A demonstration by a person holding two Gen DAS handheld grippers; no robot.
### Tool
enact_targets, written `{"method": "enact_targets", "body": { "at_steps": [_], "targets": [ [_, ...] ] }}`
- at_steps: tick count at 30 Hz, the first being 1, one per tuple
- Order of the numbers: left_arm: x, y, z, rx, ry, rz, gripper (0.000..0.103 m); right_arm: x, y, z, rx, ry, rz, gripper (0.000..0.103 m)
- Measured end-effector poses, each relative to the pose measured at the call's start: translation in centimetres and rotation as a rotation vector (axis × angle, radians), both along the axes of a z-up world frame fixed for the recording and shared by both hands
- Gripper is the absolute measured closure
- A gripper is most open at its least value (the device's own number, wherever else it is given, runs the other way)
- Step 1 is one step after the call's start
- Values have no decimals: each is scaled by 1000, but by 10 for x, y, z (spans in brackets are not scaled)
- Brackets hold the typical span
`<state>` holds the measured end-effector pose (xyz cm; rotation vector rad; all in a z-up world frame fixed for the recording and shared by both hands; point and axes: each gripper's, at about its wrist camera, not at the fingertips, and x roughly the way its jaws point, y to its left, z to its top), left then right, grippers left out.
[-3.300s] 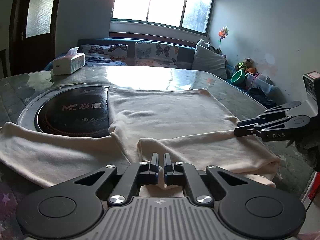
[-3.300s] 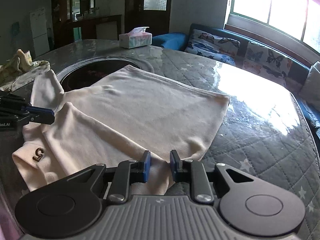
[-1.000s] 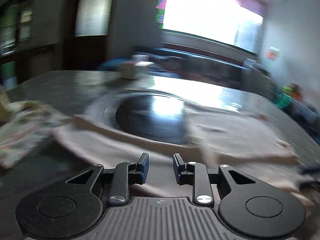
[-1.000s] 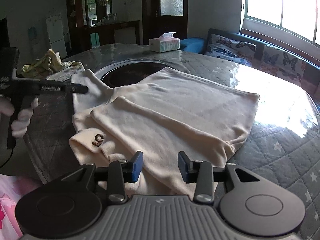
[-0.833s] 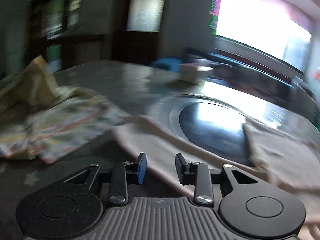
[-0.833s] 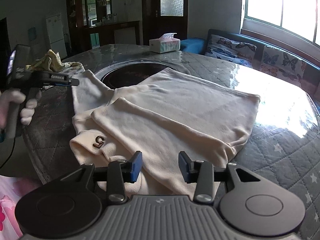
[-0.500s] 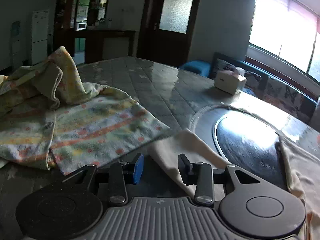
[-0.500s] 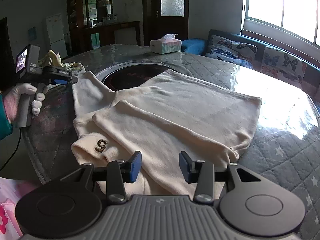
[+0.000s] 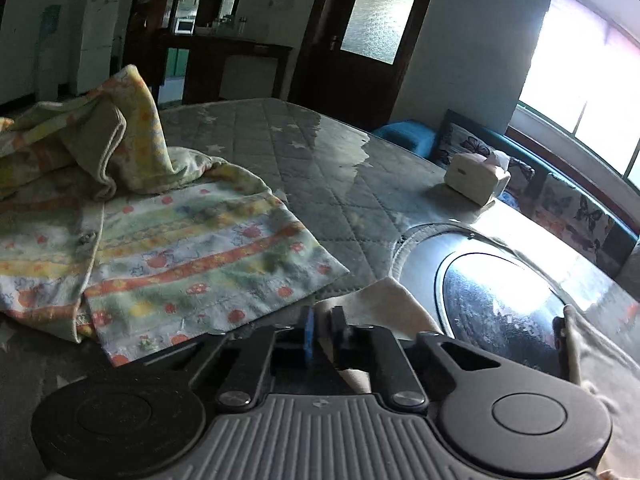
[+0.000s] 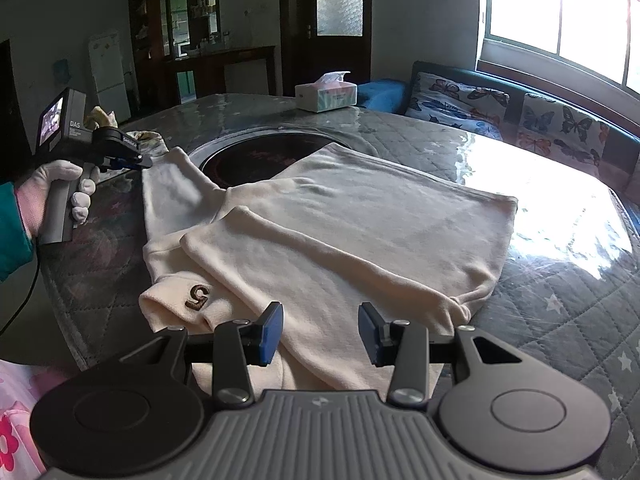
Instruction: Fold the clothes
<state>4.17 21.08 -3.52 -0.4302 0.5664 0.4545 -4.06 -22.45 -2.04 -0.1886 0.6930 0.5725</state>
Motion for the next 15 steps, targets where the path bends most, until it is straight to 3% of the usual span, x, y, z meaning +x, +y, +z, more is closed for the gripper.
{"method": "enact_targets", "body": {
  "at_steps": [6, 15],
  "targets": [
    [-9, -14, 16, -29, -79, -59, 98, -1, -5, 4, 23, -17, -13, 61],
    [-23, -99, 65, -26, -202, -359, 98, -2, -19, 10, 80, -48, -54, 61]
  ]
}}
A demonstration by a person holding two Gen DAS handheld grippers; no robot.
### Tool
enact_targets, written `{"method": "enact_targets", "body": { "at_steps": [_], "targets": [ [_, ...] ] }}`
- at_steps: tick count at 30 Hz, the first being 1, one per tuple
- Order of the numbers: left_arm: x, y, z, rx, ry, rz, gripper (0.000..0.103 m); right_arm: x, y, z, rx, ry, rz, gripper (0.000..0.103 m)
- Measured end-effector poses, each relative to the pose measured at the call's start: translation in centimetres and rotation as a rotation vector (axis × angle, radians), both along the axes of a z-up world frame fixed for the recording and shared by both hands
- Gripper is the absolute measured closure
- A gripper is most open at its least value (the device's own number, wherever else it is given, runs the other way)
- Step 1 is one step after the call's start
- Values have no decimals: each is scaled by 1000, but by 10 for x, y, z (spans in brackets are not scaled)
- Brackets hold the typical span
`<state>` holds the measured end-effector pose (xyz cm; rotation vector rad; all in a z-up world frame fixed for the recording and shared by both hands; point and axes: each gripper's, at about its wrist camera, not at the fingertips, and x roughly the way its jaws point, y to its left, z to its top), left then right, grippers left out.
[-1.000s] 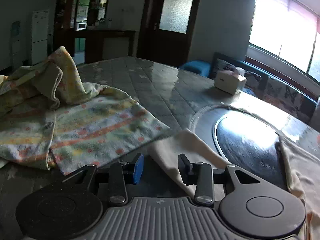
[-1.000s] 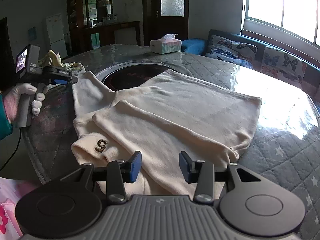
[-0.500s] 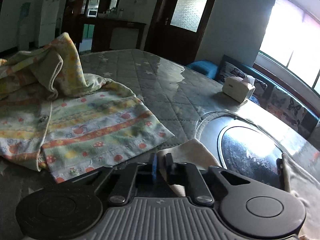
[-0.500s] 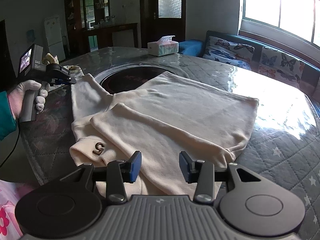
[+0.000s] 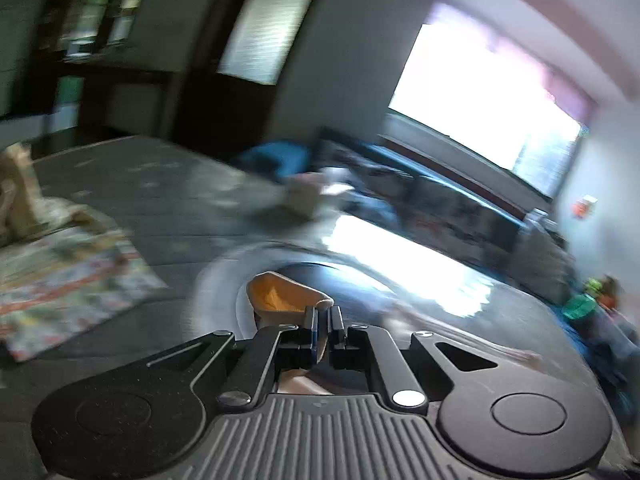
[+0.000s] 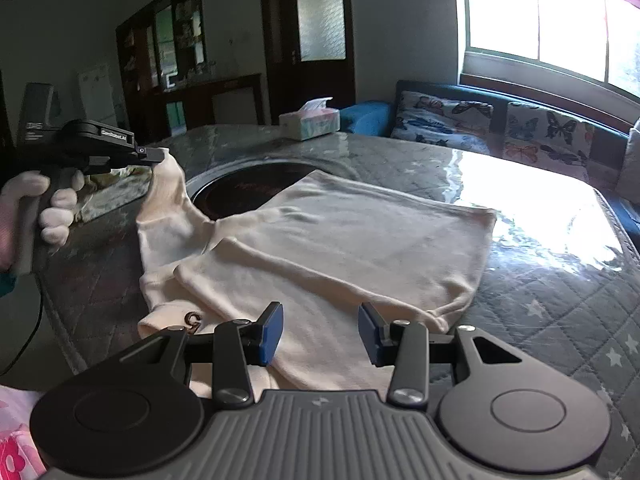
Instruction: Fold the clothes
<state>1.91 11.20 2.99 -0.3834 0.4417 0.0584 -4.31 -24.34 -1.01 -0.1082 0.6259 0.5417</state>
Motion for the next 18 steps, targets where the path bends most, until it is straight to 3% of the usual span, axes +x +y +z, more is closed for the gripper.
{"method": "enact_targets", "body": {
  "at_steps": [8, 18],
  "targets": [
    [-10, -95, 21, -9, -33, -311, 98, -4, -31, 3, 41, -28, -94, 61],
    [-15, -176, -6, -14, 49, -544, 98, -10, -60, 1, 76, -32, -184, 61]
  ]
}}
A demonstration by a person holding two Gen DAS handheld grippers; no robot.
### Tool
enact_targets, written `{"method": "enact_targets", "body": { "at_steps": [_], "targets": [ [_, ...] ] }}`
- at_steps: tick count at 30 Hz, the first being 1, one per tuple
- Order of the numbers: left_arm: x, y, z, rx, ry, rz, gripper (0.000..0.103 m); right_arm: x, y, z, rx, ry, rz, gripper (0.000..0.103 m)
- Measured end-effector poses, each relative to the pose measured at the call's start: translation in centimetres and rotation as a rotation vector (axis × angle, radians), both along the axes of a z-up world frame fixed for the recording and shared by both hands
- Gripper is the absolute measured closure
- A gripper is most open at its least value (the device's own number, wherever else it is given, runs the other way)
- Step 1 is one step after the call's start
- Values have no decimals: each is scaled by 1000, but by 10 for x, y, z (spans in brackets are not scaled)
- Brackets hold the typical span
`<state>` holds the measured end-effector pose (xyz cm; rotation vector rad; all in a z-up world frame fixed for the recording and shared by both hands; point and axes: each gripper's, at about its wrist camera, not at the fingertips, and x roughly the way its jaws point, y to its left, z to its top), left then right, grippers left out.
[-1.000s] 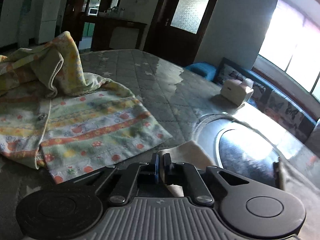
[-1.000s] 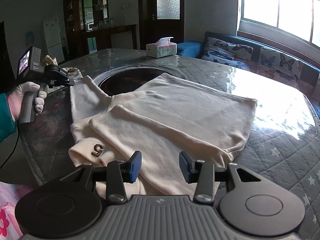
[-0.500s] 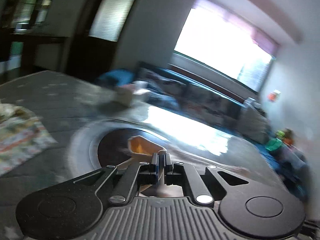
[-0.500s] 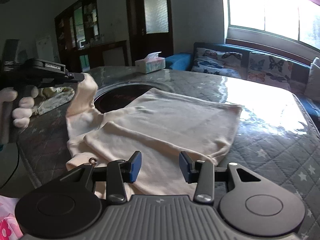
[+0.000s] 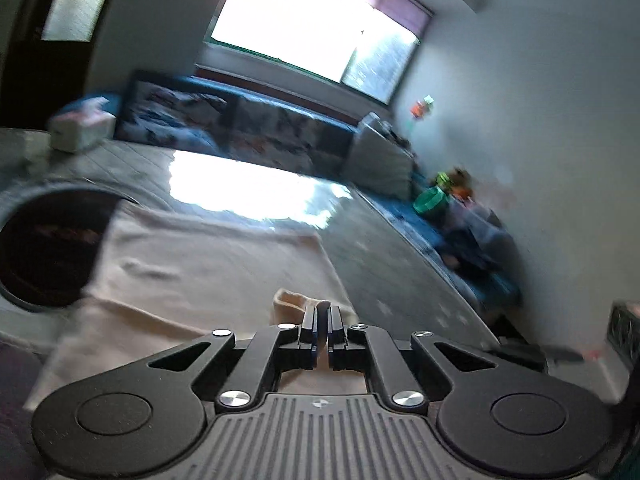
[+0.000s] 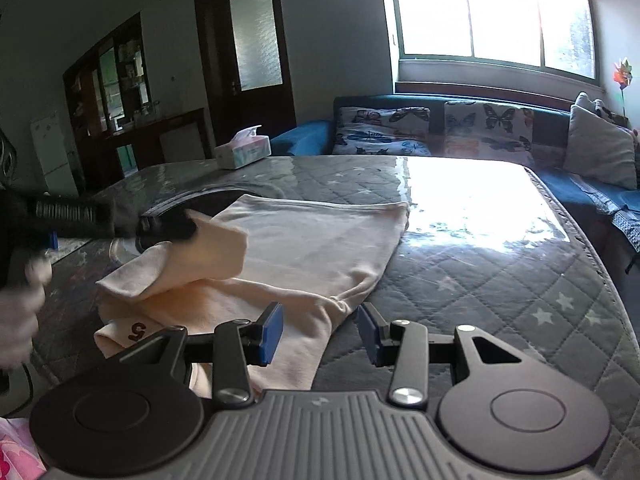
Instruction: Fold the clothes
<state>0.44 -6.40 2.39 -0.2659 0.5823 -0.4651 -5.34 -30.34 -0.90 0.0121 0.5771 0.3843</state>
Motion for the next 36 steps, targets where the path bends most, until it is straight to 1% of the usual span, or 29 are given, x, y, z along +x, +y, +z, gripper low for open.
{"method": "enact_targets", "body": {
  "at_steps": [5, 8, 9, 12, 15, 17, 19, 24, 25, 27, 28, 32, 34, 36],
  "targets": [
    [-2, -13, -21, 36, 50, -78, 97, 6, 0, -2, 11, 10, -6, 62],
    [-4, -13, -33, 41, 89, -115, 93, 9, 0, -4, 16, 25, 0, 62],
    [-4, -12, -36, 45, 98, -124, 89, 11, 2, -4, 18, 30, 5, 62],
    [-12, -1, -36, 49, 85, -139, 88, 17, 11, -6, 22, 50, 30, 62],
    [-18, 22, -31, 66, 42, -113, 87, 24, 22, -9, 26, 79, 66, 62],
    [-20, 41, -27, 80, 21, -68, 85, 30, 31, -13, 27, 97, 85, 62],
    [-22, 61, -25, 104, 3, -18, 81, 36, 37, -17, 31, 112, 96, 63],
    [-21, 97, -26, 173, -21, 80, 81, 54, 52, -31, 19, 155, 90, 65],
    [-20, 103, -27, 182, -21, 95, 81, 56, 54, -33, 18, 161, 89, 68],
    [-19, 110, -32, 184, -8, 115, 81, 58, 58, -37, 2, 165, 89, 69],
    [-18, 114, -34, 185, -2, 123, 81, 58, 60, -37, -13, 160, 90, 72],
    [-21, 117, -40, 186, 17, 111, 81, 56, 67, -35, -60, 140, 97, 90],
    [-22, 116, -41, 188, 18, 99, 81, 55, 70, -33, -81, 123, 95, 95],
    [-23, 115, -41, 187, 14, 83, 81, 52, 72, -27, -100, 100, 96, 96]
  ]
}}
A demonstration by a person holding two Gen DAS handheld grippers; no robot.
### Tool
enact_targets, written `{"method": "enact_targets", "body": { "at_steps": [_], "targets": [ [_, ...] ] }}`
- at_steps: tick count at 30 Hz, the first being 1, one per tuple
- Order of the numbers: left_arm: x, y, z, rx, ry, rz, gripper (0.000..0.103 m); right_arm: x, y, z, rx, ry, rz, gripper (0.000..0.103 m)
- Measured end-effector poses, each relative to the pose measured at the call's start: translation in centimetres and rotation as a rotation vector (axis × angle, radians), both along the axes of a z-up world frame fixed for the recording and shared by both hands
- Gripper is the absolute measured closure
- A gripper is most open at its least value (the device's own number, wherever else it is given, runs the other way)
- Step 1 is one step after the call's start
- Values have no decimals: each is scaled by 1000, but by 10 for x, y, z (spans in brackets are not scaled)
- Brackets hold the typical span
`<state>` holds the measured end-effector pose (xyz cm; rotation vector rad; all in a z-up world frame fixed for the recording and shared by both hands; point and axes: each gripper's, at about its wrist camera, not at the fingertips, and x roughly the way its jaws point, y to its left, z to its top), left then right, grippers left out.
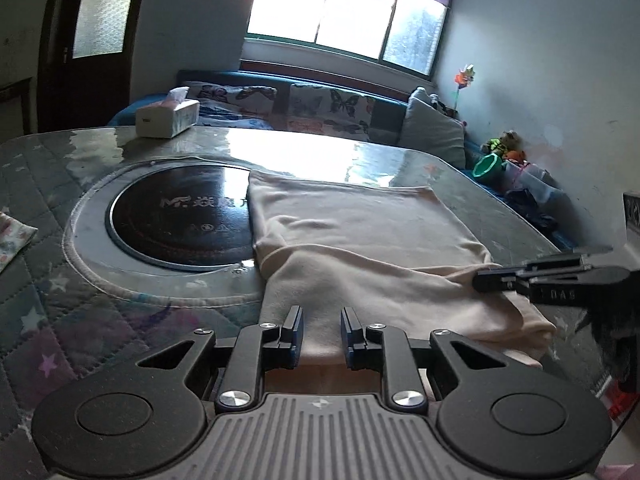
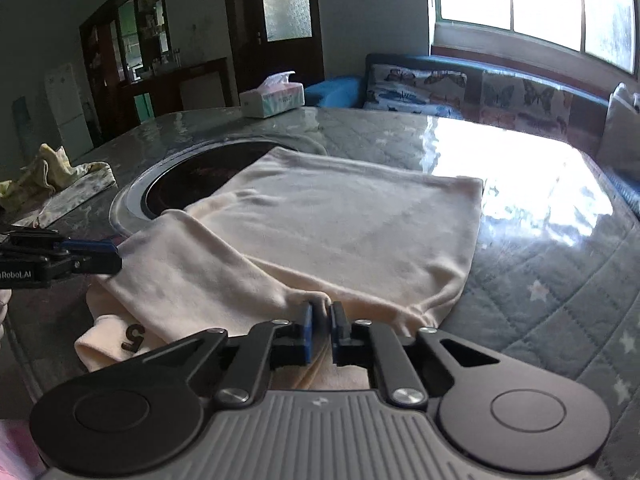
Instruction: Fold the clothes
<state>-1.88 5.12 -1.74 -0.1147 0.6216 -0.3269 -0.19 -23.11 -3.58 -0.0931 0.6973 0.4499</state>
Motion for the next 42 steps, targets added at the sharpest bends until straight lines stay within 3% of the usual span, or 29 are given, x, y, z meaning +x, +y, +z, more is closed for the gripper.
{"method": "enact_targets", "body": {
  "at_steps": [6, 12, 18, 22, 26, 35, 39, 42],
  "targets": [
    [-15, -5, 6, 9, -50, -105, 77, -11, 2, 42, -25, -99, 14, 97],
    [-26, -21, 2, 12, -59, -199, 75, 5, 22, 93, -54, -183, 116, 97],
    [-23, -22, -5, -21, -37, -175, 64, 3, 58, 137, -115, -303, 213, 97],
    [-22, -13, -7, -20, -30, -140, 63, -3, 65, 148, -136, -327, 226, 97],
    [-22, 2, -13, -20, 4, -85, 63, 1, 53, 129, -135, -265, 162, 97],
    [-27, 17, -14, -1, 24, -52, 63, 13, 2, 33, -90, -4, -25, 97],
    [-30, 22, -13, 28, 51, -71, 63, 14, -12, 10, -60, 40, -67, 95],
    [-34, 31, -3, 50, 45, -80, 63, 10, -14, 12, -65, 21, -61, 90]
  ]
}}
